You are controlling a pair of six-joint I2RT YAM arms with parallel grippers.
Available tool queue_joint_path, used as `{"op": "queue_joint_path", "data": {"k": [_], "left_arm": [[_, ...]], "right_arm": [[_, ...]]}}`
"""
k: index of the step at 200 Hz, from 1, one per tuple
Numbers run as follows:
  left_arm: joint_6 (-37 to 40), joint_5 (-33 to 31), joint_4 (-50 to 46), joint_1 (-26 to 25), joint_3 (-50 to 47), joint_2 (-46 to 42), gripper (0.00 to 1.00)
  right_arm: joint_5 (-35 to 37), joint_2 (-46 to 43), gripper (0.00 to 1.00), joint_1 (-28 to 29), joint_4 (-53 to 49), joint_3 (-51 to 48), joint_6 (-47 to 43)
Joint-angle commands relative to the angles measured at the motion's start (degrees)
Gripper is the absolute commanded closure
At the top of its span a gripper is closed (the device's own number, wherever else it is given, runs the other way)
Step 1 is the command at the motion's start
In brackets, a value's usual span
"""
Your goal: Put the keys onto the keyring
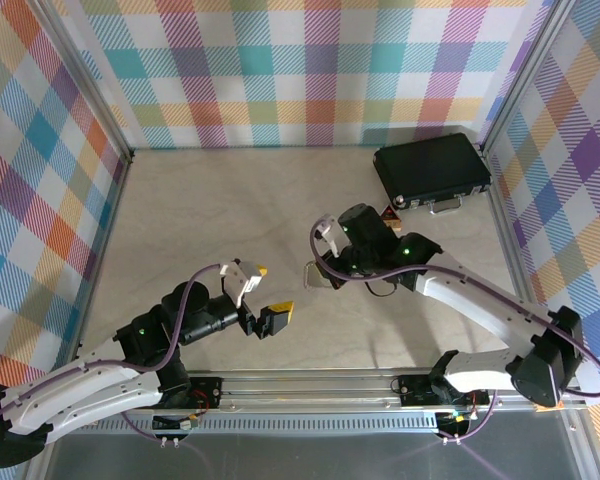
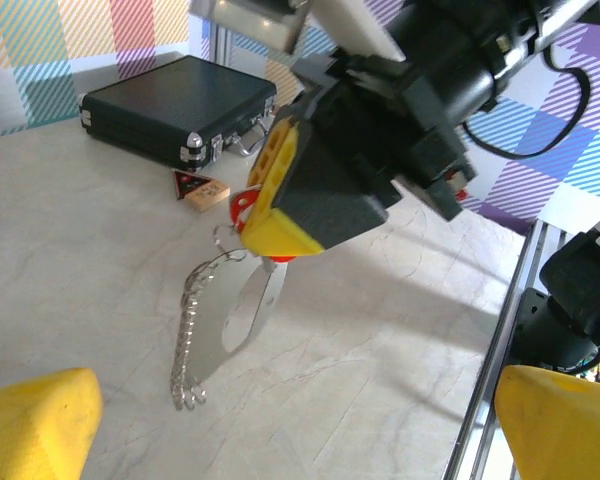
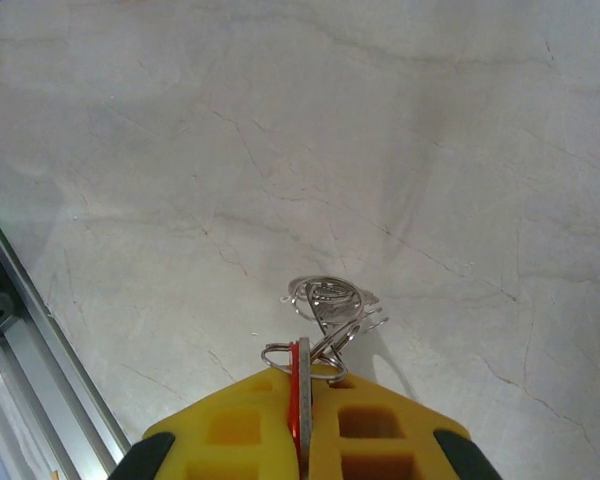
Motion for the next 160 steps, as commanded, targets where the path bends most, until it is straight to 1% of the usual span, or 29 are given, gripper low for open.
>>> {"op": "queue_joint_path", "data": {"k": [1, 61, 101, 132, 160], "left_arm": [[-1.1, 0.2, 4.1, -0.1, -1.2, -0.5, 0.0], [-1.2, -0.1, 6.2, -0.1, -2.8, -0.3, 0.0], [-1.1, -1.5, 7.5, -0.1, -3.8, -0.5, 0.0], [-1.0, -1.7, 7.5, -0.1, -4.2, -0.1, 0.0], [-0.6, -1.7, 7.4, -0.1, -4.2, -0.5, 0.0]], "right_arm": [[-2.5, 2.1, 1.0, -1.1, 3.5, 3.3, 0.0], [-5.1, 10.7, 1.0, -4.6, 7.5, 8.6, -1.1], [-4.0, 15.3, 1.0, -5.3, 9.8, 10.8, -1.6], [-4.4, 17.2, 1.0, -5.4, 11.5, 10.5, -0.8], [-5.8, 16.9, 1.0, -5.3, 12.2, 9.1, 0.2]]}}
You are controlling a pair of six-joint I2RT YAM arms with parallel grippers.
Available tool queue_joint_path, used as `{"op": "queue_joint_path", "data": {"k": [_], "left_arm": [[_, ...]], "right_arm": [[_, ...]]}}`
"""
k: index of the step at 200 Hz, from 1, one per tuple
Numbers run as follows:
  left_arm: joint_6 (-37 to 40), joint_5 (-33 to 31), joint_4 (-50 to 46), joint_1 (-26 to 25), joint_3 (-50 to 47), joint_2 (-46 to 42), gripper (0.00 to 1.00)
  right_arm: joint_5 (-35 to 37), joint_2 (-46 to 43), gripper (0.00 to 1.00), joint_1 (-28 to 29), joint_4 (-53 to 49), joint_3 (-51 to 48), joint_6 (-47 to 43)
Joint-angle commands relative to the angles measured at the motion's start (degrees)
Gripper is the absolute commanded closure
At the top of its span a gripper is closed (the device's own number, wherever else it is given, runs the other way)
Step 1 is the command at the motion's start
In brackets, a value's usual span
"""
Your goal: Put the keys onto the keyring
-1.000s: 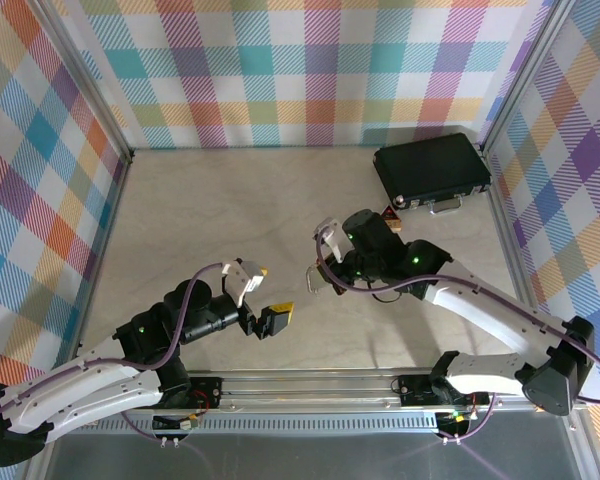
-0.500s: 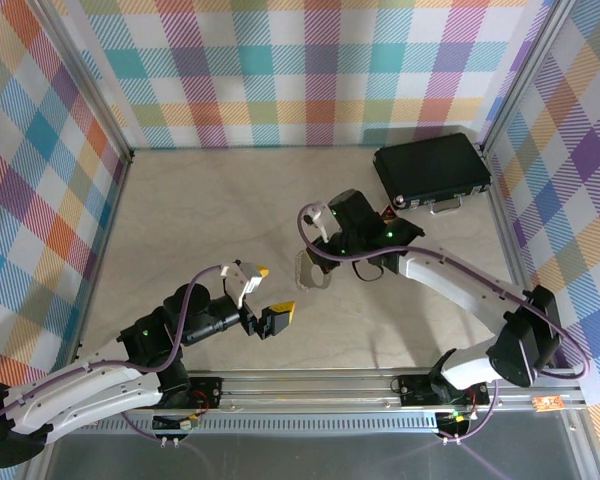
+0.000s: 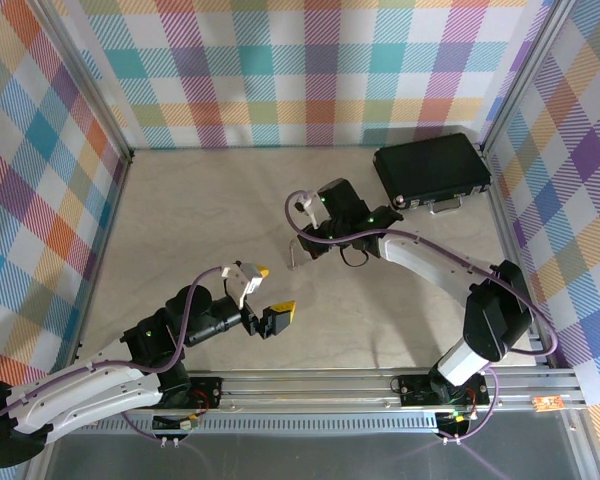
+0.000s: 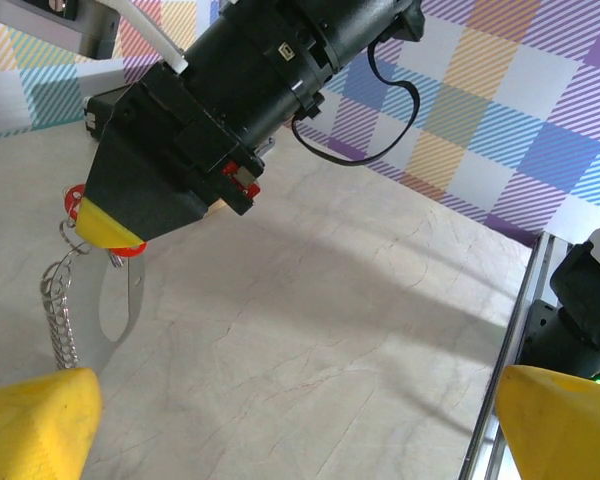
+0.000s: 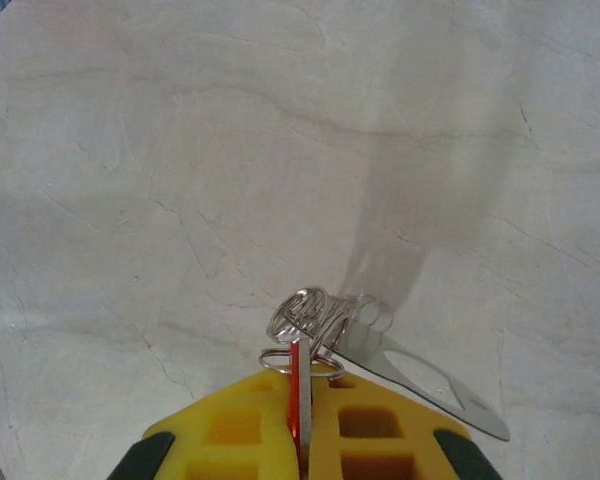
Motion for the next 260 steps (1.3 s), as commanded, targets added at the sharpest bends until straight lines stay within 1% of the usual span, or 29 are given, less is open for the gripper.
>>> {"op": "queue_joint_path", "data": {"k": [1, 63, 150, 170, 211, 260], "left_arm": [[0.2, -0.8, 1.9, -0.1, -0.4, -0.5, 0.0], [0.1, -0.4, 2.8, -0.1, -0.9, -0.5, 0.0], [0.2, -0.6, 2.9, -0.1, -0.2, -0.1, 0.0], [0.3, -0.6, 3.1, -0.1, -0.1, 0.5, 0.0], [0.3, -0.6, 3.2, -0.1, -0.1, 0.4, 0.0], [0.0, -1.6, 2.9, -0.1, -0.9, -0.3, 0.0]], "right_arm": [[-2.5, -0.5, 1.0, -0.1, 3.3, 0.1, 0.6], [-5.2, -4.3, 1.0, 0.2, 4.1, -6.2, 3.0], [-8.1, -8.8, 1.0, 2.9, 4.9, -15.7, 6.2], [-10.5, -8.3, 1.0, 3.2, 7.1, -17.9, 8.0], [-12.4, -6.5, 1.0, 5.2, 10.2, -20.6, 10.6], [-12.5, -6.4, 1.0, 6.6, 13.6, -24.4, 13.9]]}}
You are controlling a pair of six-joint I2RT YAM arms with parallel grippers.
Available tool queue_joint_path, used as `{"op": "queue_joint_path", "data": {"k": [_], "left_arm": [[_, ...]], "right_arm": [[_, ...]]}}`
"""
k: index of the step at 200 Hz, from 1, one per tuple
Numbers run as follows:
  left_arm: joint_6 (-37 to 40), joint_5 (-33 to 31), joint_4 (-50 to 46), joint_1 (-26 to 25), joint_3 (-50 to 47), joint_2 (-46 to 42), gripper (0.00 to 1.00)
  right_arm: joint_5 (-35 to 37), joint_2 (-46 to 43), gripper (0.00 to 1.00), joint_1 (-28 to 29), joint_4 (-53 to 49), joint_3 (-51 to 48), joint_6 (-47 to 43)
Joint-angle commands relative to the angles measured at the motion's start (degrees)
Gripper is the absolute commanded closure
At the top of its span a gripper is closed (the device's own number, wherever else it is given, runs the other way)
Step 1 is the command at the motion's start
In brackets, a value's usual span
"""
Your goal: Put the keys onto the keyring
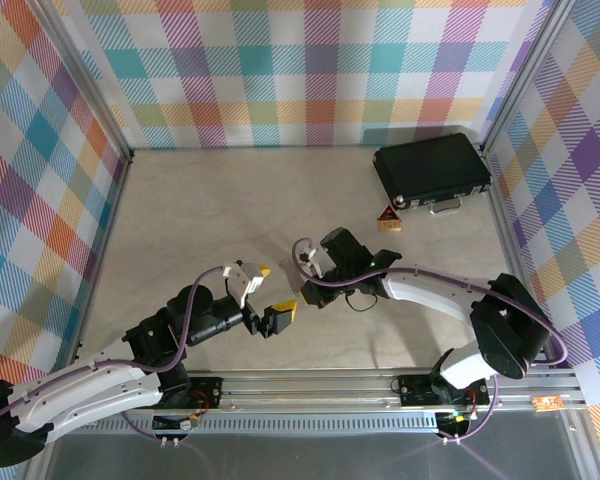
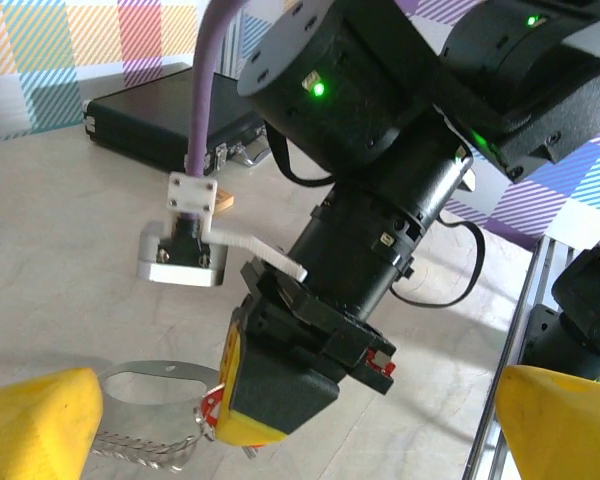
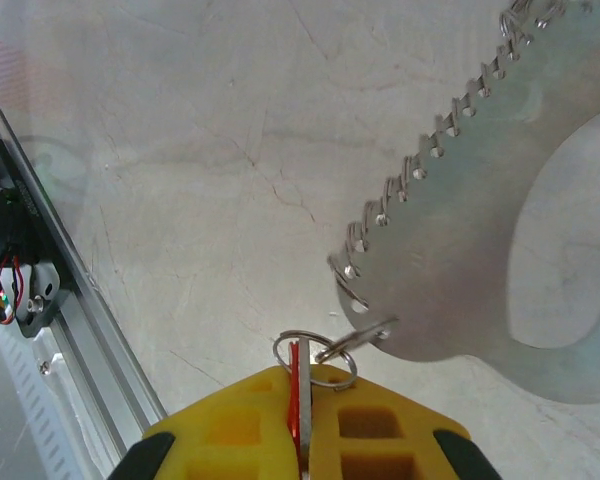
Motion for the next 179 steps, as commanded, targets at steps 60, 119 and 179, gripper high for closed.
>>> {"op": "queue_joint_path", "data": {"k": [60, 119, 179], "left_arm": [[-0.7, -2.5, 1.3, -0.1, -2.2, -2.6, 0.0], [-1.3, -2.7, 1.6, -0.1, -3.2, -3.4, 0.0], [-1.4, -3.0, 1.9, -0.1, -3.8, -3.6, 0.0]], "right_arm": [[-1.5, 0.6, 1.0, 1.9, 7.3, -6.7, 6.3], [-1.6, 1.5, 1.0, 3.3, 11.5, -12.2, 10.1], [-1.8, 2.5, 1.0, 5.0, 15.4, -17.0, 13.2]]}}
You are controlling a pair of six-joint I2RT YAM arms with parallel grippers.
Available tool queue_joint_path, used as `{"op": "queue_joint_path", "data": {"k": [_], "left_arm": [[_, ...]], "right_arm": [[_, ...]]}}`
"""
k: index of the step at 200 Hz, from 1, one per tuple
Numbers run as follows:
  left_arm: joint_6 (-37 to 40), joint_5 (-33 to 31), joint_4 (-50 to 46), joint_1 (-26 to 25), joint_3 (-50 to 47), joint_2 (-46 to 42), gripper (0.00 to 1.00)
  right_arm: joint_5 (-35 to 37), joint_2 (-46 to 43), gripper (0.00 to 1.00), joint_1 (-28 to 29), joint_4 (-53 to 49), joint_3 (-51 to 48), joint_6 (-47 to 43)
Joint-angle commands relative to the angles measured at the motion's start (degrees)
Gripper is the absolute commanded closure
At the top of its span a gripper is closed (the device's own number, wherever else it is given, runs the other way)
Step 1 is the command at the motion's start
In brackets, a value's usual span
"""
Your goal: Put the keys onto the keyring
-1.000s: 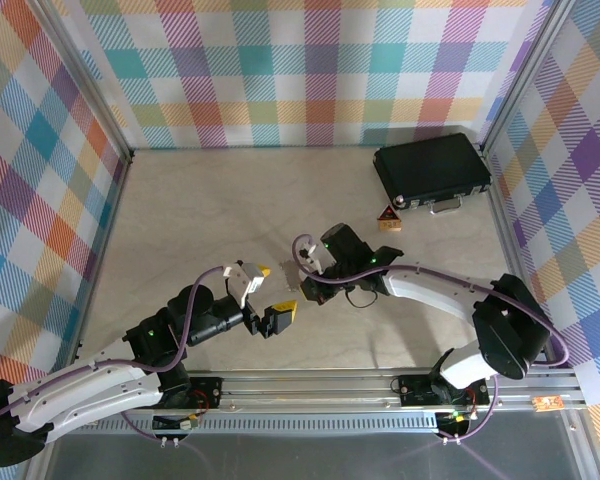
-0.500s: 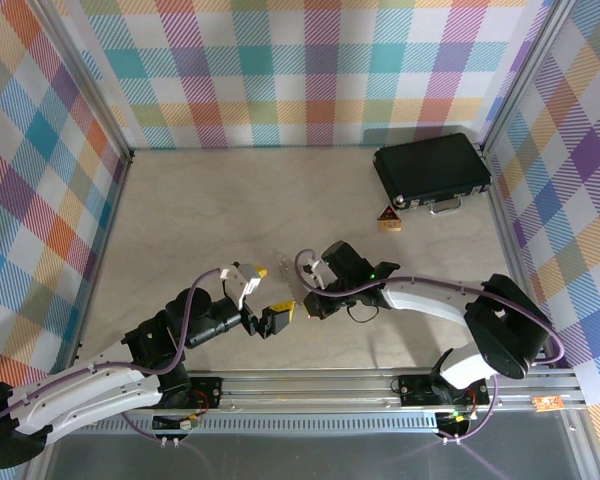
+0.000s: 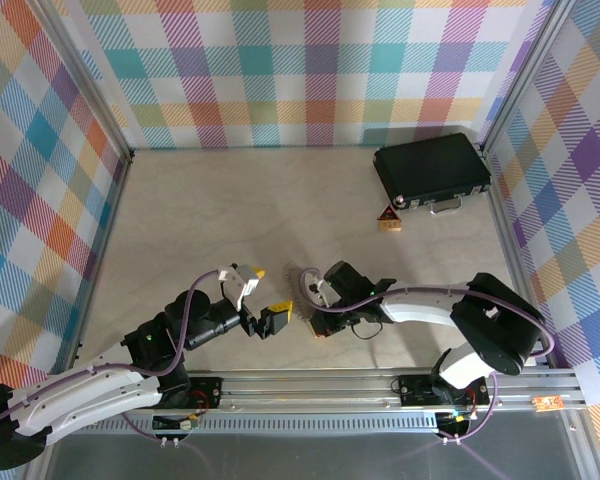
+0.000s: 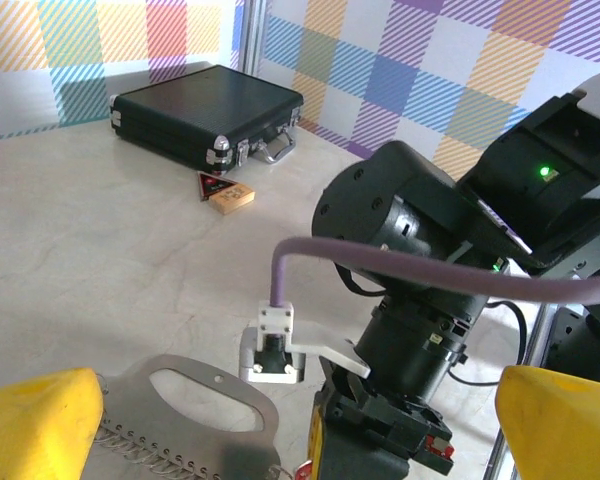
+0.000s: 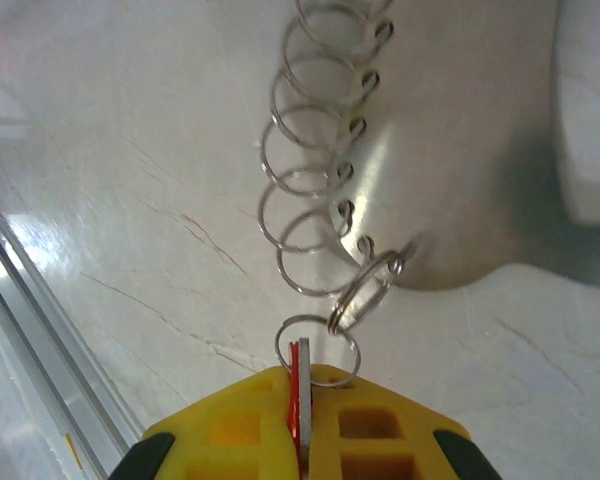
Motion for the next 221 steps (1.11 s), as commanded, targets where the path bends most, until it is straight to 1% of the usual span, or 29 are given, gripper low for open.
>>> {"op": "queue_joint_path", "data": {"k": [1, 72, 108, 129, 179, 221], "left_arm": [[-0.9, -0.6, 1.7, -0.1, -0.8, -0.7, 0.0], [-1.0, -1.0, 0.9, -0.1, -1.3, -1.6, 0.0], [-1.2, -1.2, 1.1, -0.1, -1.7, -1.6, 0.0], [-1.3, -1.4, 1.2, -0.1, -1.9, -1.7, 0.0], [-1.3, -1.7, 0.2, -0.1, -1.9, -2.7, 0.0], [-1.3, -2.0, -0.4, -0.1, -2.1, -3.9, 0.0]], "right_arm": [[-1.4, 0.4, 1.0, 0.8, 3.5, -1.6, 2.2], [-0.4, -0.4, 1.0, 1.8, 6.4, -5.5, 4.6], [0.2, -1.8, 0.96, 2.0, 6.2, -7.0, 5.2], [0.5, -2.4, 0.93, 2.0, 5.9, -7.6, 5.5], [1.0, -3.5, 0.82, 2.0, 5.3, -7.8, 5.4], [2.7, -5.8, 0.72, 2.0, 2.6, -7.5, 5.0]]}}
